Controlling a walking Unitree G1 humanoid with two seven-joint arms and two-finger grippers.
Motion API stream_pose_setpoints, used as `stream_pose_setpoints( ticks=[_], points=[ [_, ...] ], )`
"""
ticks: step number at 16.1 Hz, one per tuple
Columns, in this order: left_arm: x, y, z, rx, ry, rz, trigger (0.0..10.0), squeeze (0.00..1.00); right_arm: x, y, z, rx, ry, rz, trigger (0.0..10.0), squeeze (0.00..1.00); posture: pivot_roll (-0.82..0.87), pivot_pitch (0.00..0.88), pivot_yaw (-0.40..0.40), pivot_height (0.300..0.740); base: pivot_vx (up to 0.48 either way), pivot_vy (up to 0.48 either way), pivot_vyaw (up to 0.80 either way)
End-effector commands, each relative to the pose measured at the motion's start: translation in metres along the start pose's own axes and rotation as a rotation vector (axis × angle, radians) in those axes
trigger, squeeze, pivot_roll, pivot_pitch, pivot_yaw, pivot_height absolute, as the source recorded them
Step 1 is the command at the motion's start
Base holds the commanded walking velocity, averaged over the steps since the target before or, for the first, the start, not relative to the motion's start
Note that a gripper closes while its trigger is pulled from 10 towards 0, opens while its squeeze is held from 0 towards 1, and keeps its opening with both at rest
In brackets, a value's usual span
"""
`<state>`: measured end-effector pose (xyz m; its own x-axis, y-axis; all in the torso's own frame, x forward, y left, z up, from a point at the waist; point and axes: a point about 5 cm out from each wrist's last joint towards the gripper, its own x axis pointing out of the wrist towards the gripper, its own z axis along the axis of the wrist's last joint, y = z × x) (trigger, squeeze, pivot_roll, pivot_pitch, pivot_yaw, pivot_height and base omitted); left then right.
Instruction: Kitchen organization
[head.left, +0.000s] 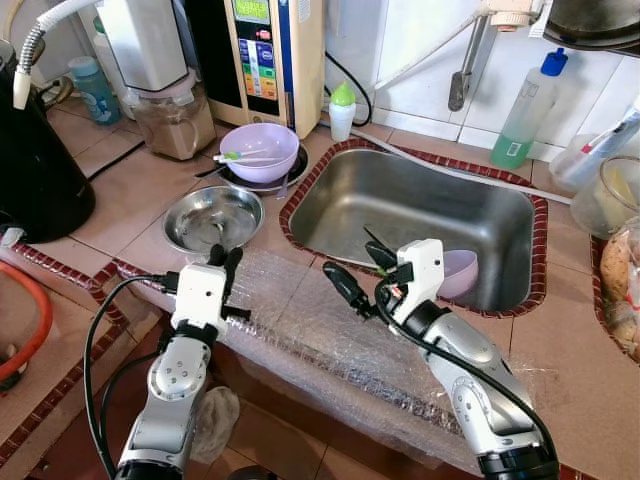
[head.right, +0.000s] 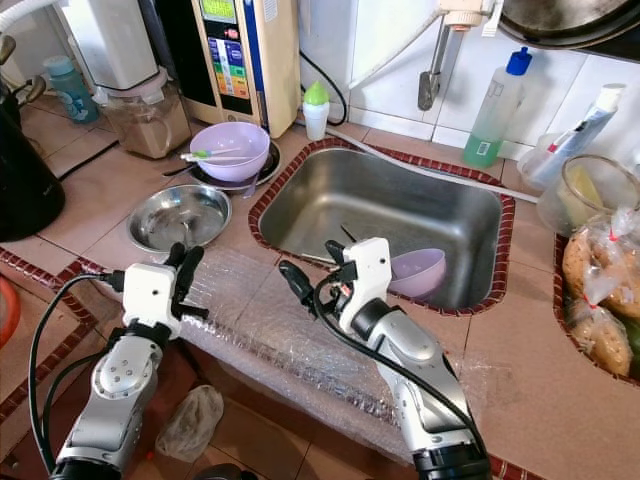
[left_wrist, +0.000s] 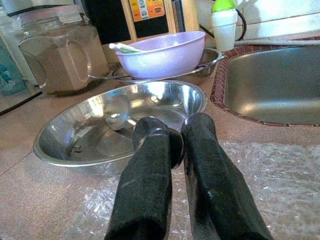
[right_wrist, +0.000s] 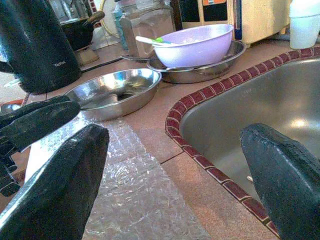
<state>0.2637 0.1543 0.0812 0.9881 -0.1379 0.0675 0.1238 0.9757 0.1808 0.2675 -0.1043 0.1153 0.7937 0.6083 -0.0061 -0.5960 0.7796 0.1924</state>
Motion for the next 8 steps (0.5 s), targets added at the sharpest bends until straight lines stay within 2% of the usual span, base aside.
stream_pose_setpoints(
  ticks=[1, 3, 5, 7, 8],
  points=[
    [0.0, 0.0, -0.001, 0.007, 0.003, -0.004, 0.0, 0.0, 0.001, 0.001, 0.005, -0.007, -0.013, 0.016, 10.0, 0.0, -0.03, 0.012, 0.031, 0.74, 0.0, 0.0, 0.0],
    [0.0, 0.001, 0.0, 0.012, -0.005, 0.0, 0.0, 0.0, 0.0, 0.001, 0.005, -0.009, -0.011, 0.015, 10.0, 0.0, -0.03, 0.013, 0.03, 0.74, 0.0, 0.0, 0.0],
    [0.0, 0.003, 0.011, 0.049, -0.064, -0.007, 0.0, 0.0, 0.0, 0.0, 0.005, -0.011, -0.008, 0.01, 10.0, 0.0, -0.03, 0.011, 0.03, 0.74, 0.0, 0.0, 0.0],
    [0.001, 0.007, 0.025, 0.183, -0.138, 0.001, 0.0, 0.0, 0.001, -0.001, 0.004, -0.012, -0.007, 0.005, 10.0, 0.0, -0.03, 0.011, 0.03, 0.74, 0.0, 0.0, 0.0],
    [0.002, 0.01, 0.03, 0.188, -0.157, 0.019, 0.0, 0.0, 0.001, -0.001, 0.003, -0.011, -0.007, 0.004, 10.0, 0.0, -0.02, 0.008, 0.031, 0.74, 0.0, 0.0, 0.0]
  ],
)
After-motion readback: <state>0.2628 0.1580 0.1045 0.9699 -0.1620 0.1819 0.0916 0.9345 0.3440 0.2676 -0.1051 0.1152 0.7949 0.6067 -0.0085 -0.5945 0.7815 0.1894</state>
